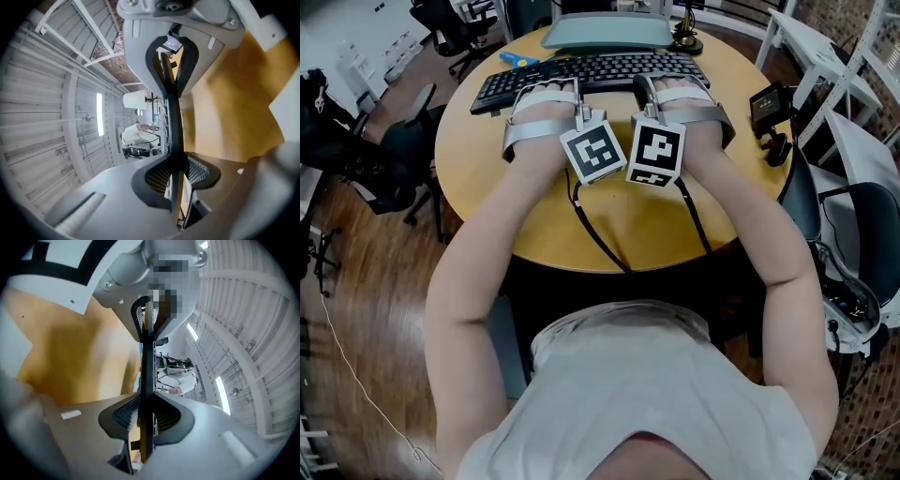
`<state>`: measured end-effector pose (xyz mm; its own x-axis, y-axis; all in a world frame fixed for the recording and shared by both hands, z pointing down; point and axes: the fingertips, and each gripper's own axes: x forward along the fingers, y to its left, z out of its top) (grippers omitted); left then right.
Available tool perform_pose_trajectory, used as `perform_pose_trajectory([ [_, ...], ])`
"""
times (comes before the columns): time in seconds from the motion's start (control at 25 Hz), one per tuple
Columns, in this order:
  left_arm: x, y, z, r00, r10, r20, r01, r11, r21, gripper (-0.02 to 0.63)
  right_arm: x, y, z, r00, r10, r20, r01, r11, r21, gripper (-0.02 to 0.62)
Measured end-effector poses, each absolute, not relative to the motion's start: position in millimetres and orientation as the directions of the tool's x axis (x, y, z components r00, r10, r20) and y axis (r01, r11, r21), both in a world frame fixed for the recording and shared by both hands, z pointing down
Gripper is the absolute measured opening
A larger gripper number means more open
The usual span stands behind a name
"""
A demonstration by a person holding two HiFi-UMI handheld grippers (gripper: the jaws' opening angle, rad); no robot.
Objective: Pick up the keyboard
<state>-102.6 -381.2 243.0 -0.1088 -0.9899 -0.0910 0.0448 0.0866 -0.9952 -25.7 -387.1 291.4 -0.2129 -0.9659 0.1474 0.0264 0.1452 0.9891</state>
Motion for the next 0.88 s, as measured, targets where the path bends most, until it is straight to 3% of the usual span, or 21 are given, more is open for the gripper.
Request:
perform_pose_trajectory([
  [0.32,-92,-369,181,-0.103,-0.975,-0.195,0.056,0.190,-0.980,0.408,-16,-379,233,-0.201,-0.978,0.048,0.009,0.048,0.999,0.080],
  [0.88,-92,-368,179,-0.109,-0.974,-0.201,0.064,0.194,-0.979,0.408,-17,-377,231,-0.213,-0.976,0.047,0.009,0.046,0.999,0.080],
])
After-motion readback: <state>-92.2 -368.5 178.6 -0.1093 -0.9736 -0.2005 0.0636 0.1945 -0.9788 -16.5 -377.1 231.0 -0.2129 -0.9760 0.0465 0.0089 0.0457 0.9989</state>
